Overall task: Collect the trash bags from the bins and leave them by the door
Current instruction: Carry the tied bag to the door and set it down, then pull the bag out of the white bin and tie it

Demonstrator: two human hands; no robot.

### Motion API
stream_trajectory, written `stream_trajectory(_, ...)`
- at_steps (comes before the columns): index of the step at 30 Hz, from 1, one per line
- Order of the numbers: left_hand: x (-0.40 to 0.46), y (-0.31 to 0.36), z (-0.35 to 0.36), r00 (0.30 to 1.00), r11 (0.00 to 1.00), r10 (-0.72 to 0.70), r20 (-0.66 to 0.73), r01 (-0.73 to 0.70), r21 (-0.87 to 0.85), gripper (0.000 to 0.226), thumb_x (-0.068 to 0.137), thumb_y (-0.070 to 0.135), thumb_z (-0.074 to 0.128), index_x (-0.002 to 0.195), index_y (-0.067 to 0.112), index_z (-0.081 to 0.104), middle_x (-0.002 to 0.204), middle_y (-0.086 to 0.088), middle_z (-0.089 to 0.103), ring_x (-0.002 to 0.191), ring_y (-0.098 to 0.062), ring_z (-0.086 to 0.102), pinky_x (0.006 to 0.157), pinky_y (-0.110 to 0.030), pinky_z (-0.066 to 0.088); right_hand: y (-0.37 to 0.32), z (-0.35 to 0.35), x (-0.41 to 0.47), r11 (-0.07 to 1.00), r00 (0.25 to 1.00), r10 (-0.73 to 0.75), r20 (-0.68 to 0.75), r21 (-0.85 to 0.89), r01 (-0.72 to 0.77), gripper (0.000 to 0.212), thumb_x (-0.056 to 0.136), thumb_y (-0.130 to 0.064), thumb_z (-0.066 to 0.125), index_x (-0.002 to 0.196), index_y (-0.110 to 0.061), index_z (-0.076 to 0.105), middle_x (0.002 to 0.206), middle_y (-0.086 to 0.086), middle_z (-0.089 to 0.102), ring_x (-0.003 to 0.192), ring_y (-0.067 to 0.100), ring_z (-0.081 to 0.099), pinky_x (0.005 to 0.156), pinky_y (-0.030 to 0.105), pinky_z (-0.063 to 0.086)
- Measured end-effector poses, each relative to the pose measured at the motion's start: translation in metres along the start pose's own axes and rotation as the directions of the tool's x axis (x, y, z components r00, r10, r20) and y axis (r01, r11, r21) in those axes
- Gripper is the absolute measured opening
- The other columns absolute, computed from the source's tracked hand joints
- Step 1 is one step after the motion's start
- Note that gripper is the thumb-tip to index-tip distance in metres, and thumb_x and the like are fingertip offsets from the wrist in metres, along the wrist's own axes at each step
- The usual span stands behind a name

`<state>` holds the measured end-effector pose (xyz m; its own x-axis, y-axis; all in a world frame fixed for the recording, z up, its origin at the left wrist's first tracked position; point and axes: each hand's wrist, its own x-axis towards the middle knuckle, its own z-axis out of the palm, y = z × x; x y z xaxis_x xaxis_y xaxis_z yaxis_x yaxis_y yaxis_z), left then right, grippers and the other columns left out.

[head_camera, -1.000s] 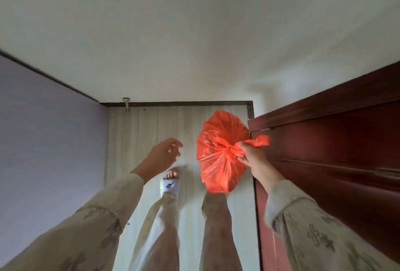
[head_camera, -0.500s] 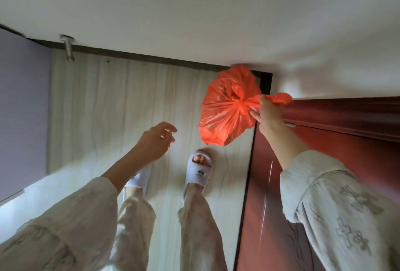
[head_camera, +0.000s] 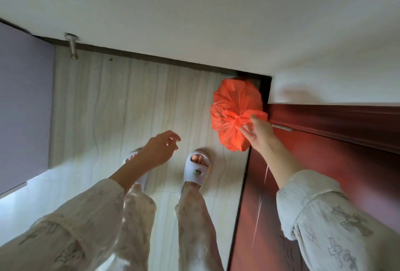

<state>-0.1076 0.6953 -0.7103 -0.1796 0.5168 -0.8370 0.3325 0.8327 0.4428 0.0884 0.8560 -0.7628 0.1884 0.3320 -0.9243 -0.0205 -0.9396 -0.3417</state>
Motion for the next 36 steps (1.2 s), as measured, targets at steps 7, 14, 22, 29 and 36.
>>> stream_trajectory(7, -0.109, -0.004, -0.040, 0.991, 0.988, -0.101, -0.084, 0.090, -0.123, 0.021, 0.093, 0.014, 0.041, 0.101, 0.017, 0.060, 0.087, -0.002, 0.067, 0.084, -0.022, 0.064, 0.075, -0.032, 0.051, 0.018, 0.018, -0.148, 0.956, 0.968, 0.037, 0.248, -0.292, 0.038, 0.015, 0.095, -0.009, 0.040, 0.098, -0.007, 0.055, 0.105, 0.022, 0.052, 0.074, 0.016, 0.055, 0.087, 0.029, 0.049)
stream_trajectory(14, -0.265, 0.018, -0.076, 0.950, 0.701, -0.184, -0.253, -0.053, -0.711, 0.019, 0.094, 0.004, 0.035, 0.098, 0.009, 0.053, 0.076, -0.004, 0.058, 0.064, -0.014, 0.053, 0.058, -0.023, 0.039, 0.031, 0.038, -0.339, 0.646, 0.826, 0.025, 0.563, -0.639, 0.416, 0.018, 0.094, -0.011, 0.041, 0.103, -0.009, 0.057, 0.079, 0.004, 0.062, 0.069, 0.015, 0.059, 0.063, 0.024, 0.042)
stream_trajectory(22, -0.446, -0.072, -0.083, 0.849, 0.433, -0.308, -0.429, -0.276, -0.858, 0.022, 0.095, 0.006, 0.034, 0.097, 0.011, 0.055, 0.078, -0.002, 0.060, 0.067, -0.013, 0.057, 0.059, -0.020, 0.044, 0.096, 0.086, -0.513, 0.184, 0.603, 0.099, 0.791, -0.610, 0.770, 0.028, 0.097, -0.015, 0.038, 0.113, -0.003, 0.058, 0.075, -0.001, 0.059, 0.062, 0.009, 0.052, 0.055, 0.016, 0.038)
stream_trajectory(29, -0.600, -0.232, -0.071, 0.719, 0.273, -0.492, -0.491, -0.409, -0.871, 0.023, 0.096, 0.008, 0.034, 0.093, 0.015, 0.055, 0.079, -0.002, 0.060, 0.068, -0.013, 0.056, 0.059, -0.020, 0.042, 0.266, 0.128, -0.651, -0.032, 0.413, 0.318, 0.853, -0.426, 0.904, 0.023, 0.098, -0.016, 0.037, 0.105, -0.008, 0.057, 0.084, 0.004, 0.062, 0.066, 0.011, 0.056, 0.059, 0.019, 0.040)
stream_trajectory(36, -0.725, -0.384, -0.082, 0.478, 0.227, -0.707, -0.521, -0.545, -0.807, 0.023, 0.095, 0.005, 0.035, 0.099, 0.010, 0.056, 0.079, -0.002, 0.060, 0.068, -0.014, 0.055, 0.061, -0.022, 0.040, 0.442, 0.178, -0.769, -0.084, 0.285, 0.554, 0.782, -0.288, 0.954, 0.022, 0.098, -0.020, 0.038, 0.098, -0.014, 0.059, 0.082, -0.001, 0.065, 0.071, 0.012, 0.062, 0.067, 0.022, 0.046)
